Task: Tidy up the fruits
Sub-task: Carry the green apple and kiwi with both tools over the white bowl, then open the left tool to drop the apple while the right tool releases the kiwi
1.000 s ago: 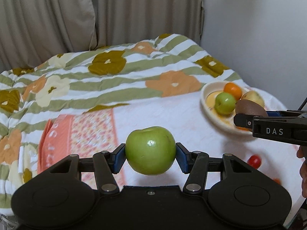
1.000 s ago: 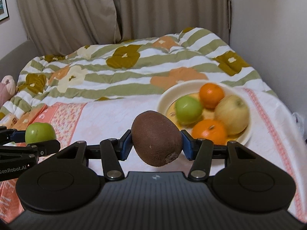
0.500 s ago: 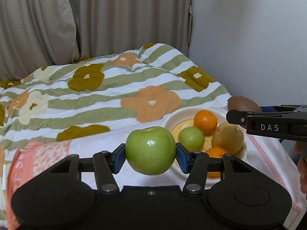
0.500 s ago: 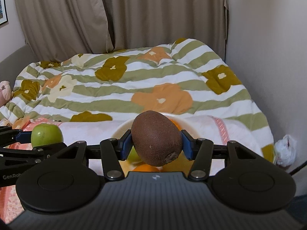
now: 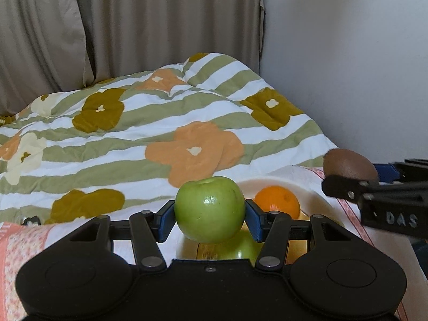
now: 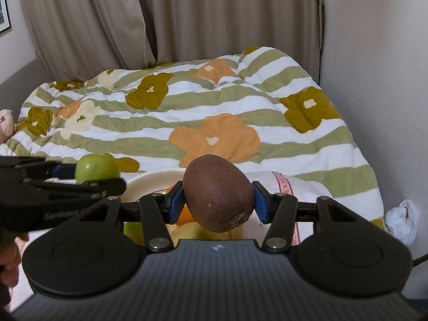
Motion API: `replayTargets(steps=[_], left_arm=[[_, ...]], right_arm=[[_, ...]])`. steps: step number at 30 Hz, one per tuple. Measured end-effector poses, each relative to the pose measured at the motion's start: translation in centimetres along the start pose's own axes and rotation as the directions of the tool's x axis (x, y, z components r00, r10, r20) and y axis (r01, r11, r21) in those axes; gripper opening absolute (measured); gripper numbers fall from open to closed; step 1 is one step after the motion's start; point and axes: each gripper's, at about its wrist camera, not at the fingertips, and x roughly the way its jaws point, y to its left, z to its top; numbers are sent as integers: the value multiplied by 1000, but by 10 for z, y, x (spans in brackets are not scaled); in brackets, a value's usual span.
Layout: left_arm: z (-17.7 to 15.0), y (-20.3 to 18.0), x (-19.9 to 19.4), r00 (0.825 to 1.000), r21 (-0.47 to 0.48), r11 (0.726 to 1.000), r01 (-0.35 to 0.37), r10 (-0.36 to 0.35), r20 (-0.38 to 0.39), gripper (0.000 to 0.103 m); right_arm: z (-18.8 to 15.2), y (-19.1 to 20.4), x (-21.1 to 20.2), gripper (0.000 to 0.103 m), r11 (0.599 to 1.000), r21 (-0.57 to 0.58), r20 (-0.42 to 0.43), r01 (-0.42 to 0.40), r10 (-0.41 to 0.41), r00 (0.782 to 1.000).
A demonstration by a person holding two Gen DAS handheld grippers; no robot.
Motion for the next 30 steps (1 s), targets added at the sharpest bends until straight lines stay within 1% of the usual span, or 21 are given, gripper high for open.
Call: replayTargets(steps=[5, 11, 13, 14, 16, 17, 19, 22, 26, 30], left_arm=[[11, -6, 25, 1000, 21, 1000, 8, -7, -28, 59], [8, -10, 46, 997, 36, 999, 15, -12, -80, 59], [8, -8, 47, 997, 25, 1000, 18, -16, -72, 59], [8, -8, 45, 998, 24, 1000, 14, -13, -54, 61], [10, -9, 39, 1000, 30, 1000, 10, -9, -27, 90], [10, -9, 35, 1000, 36, 999, 0, 0, -8, 94], [11, -7, 27, 1000, 51, 999, -8, 8, 7, 96], [6, -2, 16, 1000, 59, 998, -21, 21, 6, 96], [-3, 9, -5, 1000, 33, 999, -28, 28, 11, 99], [-14, 18, -23, 999, 19, 999, -44, 44, 4, 99]], right_arm=[[1, -9, 12, 68, 1000, 5, -10, -10, 10, 1000], [0, -14, 20, 68, 1000, 17, -19, -10, 10, 1000], [0, -15, 21, 68, 1000, 20, -21, -8, 9, 1000], [0, -16, 21, 68, 1000, 23, -22, -8, 8, 1000], [-1, -17, 21, 68, 1000, 28, -22, -5, 6, 1000], [-1, -17, 20, 68, 1000, 30, -20, -3, 3, 1000], [-1, -16, 17, 68, 999, 35, -17, 1, -1, 1000], [0, -14, 12, 68, 999, 39, -11, 3, -3, 1000], [2, -8, 5, 68, 999, 35, -5, -2, 2, 1000], [3, 4, 2, 68, 1000, 17, -2, -9, 9, 1000]])
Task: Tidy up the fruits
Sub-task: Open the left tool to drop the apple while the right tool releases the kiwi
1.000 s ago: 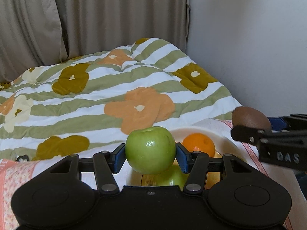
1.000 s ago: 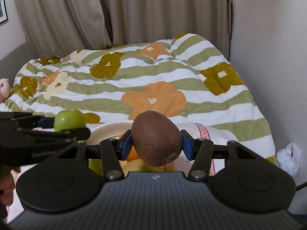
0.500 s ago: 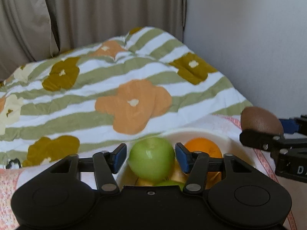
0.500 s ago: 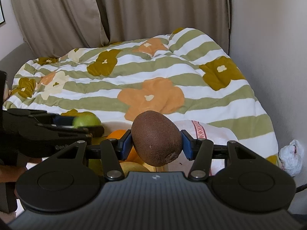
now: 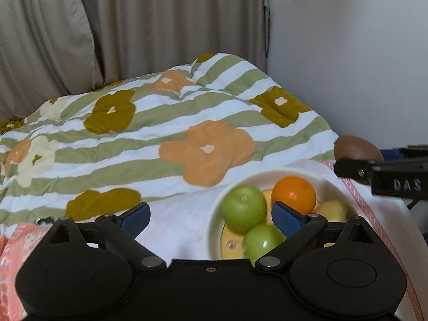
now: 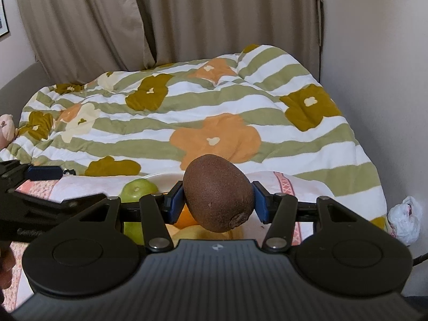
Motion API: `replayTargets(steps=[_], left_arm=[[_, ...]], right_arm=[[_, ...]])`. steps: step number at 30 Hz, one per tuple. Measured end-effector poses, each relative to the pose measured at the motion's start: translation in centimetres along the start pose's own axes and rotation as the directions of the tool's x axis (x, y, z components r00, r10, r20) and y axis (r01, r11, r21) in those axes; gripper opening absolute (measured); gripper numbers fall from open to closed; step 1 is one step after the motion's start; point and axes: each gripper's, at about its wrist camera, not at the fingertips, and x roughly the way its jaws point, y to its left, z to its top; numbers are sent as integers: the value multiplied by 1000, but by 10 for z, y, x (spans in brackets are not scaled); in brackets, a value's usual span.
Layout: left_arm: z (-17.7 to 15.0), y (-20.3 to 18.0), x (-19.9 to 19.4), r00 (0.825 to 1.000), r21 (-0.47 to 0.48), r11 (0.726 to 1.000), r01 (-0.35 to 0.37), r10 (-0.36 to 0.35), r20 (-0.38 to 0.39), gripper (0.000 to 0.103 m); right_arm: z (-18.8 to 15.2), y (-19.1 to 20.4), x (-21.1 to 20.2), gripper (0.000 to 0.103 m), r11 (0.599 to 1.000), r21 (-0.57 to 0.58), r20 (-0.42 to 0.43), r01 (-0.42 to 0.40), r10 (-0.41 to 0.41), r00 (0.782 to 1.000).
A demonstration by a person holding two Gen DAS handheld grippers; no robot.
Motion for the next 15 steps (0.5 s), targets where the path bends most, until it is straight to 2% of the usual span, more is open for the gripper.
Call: replayTargets(steps=[6, 15], left_arm=[[-16, 10, -21, 1000, -14, 1000, -23, 23, -4, 99], [-36, 23, -29, 999, -71, 996, -45, 44, -13, 100]], right_arm=[[-3, 28, 4, 68, 999, -40, -9, -31, 30, 999], [-20, 64, 25, 68, 989, -137, -23, -52, 49, 999]])
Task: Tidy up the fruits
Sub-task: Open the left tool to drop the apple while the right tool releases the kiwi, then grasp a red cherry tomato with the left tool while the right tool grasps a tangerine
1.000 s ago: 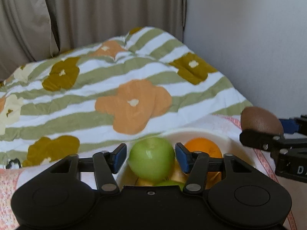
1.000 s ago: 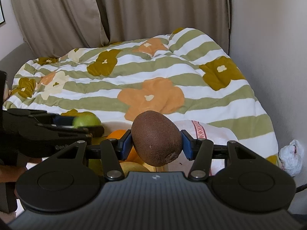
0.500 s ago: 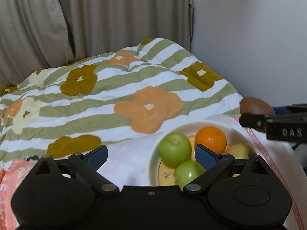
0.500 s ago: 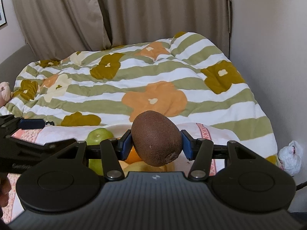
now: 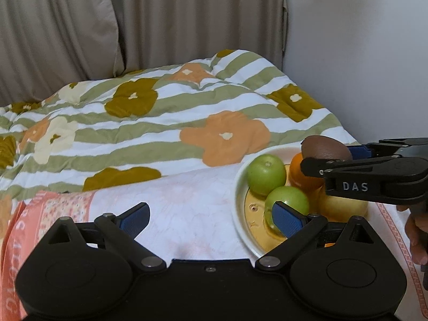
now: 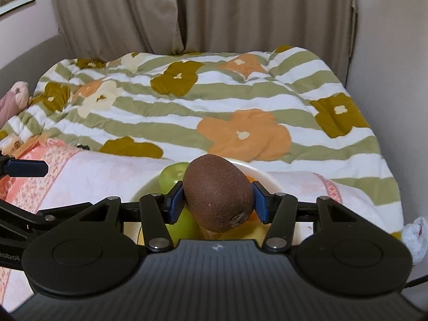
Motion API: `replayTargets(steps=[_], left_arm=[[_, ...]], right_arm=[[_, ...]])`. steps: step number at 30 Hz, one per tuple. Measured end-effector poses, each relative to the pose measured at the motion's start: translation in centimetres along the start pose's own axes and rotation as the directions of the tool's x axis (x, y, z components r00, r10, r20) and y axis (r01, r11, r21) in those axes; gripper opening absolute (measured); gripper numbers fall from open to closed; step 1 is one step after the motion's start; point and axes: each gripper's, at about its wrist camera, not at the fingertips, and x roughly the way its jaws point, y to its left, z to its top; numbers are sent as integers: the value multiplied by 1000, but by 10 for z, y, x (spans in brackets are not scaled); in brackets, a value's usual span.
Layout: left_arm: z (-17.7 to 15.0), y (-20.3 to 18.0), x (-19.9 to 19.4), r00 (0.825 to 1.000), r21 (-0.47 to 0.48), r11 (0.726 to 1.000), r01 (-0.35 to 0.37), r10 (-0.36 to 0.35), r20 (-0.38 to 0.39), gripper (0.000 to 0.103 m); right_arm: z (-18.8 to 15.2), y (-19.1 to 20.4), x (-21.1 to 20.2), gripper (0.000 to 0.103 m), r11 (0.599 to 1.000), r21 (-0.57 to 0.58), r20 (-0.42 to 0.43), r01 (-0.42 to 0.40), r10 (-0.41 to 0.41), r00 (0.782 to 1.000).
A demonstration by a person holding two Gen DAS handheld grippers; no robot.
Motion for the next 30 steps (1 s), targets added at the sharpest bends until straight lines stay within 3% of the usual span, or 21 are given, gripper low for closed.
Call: replayTargets(steps=[6, 9, 11, 12, 21, 30], left_arm=[[-14, 4, 0, 1000, -45, 999, -18, 17, -18, 100], [-17, 4, 0, 999, -56, 998, -29, 28, -25, 100], [-19, 3, 0, 999, -63, 997, -35, 34, -28, 100], [-20, 3, -1, 999, -67, 997, -37, 35, -29, 100], [-26, 1, -22, 998, -85, 995, -52, 50, -24, 100], [-26, 6, -64, 997, -88, 995, -54, 58, 45, 100]], right_arm=[[-6, 6, 12, 68, 999, -45, -9, -17, 16, 1000], [-6, 4, 15, 73, 999, -42, -3, -21, 21, 1000], [-6, 5, 12, 102, 999, -50, 20, -7, 8, 1000], [-6, 6, 10, 103, 999, -52, 35, 10, -8, 999], [-11, -2, -13, 103, 1000, -18, 55, 9, -8, 998], [-12, 14, -64, 103, 999, -24, 104, 35, -32, 994]])
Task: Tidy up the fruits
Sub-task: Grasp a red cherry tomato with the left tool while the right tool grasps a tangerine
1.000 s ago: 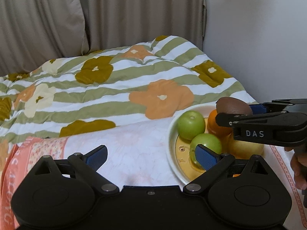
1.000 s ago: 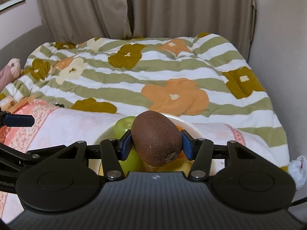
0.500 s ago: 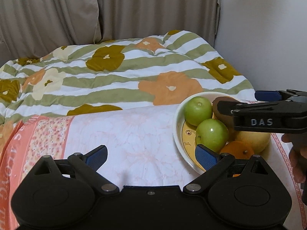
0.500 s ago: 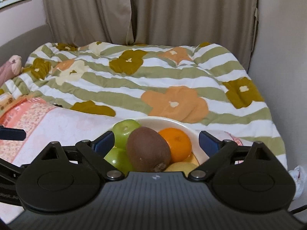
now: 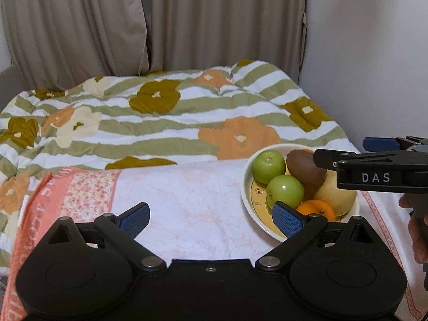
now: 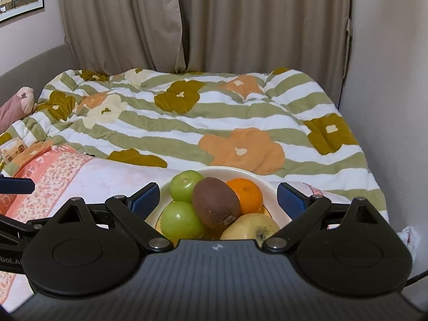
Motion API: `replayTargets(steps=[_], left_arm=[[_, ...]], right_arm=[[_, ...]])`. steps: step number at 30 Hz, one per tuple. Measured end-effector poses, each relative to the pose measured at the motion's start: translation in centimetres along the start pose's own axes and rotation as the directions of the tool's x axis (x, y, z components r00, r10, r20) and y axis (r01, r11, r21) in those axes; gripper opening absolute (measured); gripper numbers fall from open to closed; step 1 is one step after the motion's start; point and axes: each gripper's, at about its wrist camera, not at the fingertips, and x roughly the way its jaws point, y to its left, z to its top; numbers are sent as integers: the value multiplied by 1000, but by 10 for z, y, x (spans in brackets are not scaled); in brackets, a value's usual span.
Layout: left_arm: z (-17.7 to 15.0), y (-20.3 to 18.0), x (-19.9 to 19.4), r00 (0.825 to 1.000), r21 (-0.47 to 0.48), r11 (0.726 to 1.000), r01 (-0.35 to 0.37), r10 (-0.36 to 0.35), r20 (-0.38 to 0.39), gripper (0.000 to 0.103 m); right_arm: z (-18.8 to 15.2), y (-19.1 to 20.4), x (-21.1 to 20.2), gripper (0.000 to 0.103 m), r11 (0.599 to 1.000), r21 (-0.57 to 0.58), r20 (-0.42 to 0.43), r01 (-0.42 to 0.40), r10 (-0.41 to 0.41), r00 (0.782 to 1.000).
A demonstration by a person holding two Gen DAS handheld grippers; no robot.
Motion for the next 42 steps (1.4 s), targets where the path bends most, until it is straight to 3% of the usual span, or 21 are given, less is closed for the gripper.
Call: replayTargets(steps=[17, 25, 33, 42], left_arm=[[-28, 23, -87, 989, -14, 996, 83, -81, 127, 101], [-56, 30, -110, 984, 22, 992, 121, -123, 129, 101], [-94, 31, -107, 981, 120, 979, 163, -174, 90, 101], [-136, 24, -76, 967, 263, 936, 236, -252, 29, 99]], right_arm=[[-25, 37, -118, 103, 991, 94, 39, 95, -99, 994], [-54, 57, -162, 103, 984, 123, 39, 131, -137, 990], [-98, 73, -176, 103, 977, 148, -8, 150, -151, 989], [-159, 85, -158, 103, 969, 175, -83, 173, -161, 983]])
